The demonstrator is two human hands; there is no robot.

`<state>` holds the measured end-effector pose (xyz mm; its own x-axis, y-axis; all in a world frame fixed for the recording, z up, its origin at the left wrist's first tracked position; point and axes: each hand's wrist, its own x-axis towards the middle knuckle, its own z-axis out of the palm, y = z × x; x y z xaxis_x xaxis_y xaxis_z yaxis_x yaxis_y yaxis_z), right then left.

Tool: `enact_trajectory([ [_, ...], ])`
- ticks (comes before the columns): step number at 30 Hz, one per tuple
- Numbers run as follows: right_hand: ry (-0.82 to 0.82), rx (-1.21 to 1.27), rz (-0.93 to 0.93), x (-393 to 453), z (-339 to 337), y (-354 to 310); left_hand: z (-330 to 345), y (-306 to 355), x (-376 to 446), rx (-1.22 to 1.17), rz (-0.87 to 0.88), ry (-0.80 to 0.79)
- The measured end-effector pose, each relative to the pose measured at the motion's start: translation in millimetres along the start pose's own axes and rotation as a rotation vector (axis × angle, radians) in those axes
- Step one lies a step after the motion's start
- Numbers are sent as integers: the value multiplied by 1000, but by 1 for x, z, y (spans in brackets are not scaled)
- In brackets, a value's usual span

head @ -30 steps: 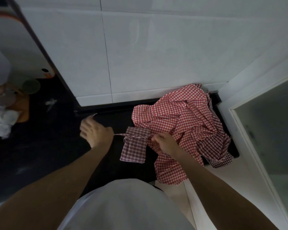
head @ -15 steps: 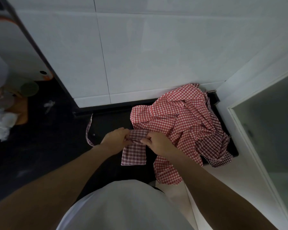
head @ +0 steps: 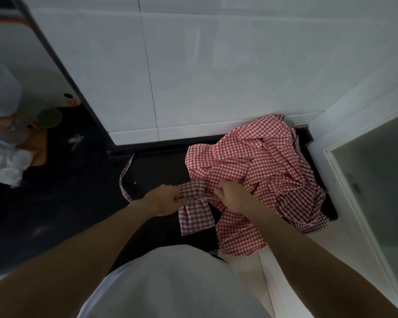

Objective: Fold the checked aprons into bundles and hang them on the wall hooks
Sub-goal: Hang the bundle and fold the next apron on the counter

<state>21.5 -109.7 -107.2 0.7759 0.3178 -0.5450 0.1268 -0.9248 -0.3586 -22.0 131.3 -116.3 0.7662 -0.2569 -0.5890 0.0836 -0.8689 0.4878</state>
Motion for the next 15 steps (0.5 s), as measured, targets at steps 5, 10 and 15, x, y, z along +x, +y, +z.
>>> enact_trajectory([
  [5, -197, 199, 2, -2, 6, -32, -1, 14, 5, -88, 14, -136],
  [10, -8, 114, 9, 4, 34, -23, 12, 17, 14, 39, -71, 143],
  [15, 329, 38, -87, -1, 51, -35, 14, 27, 11, 275, -68, 207],
])
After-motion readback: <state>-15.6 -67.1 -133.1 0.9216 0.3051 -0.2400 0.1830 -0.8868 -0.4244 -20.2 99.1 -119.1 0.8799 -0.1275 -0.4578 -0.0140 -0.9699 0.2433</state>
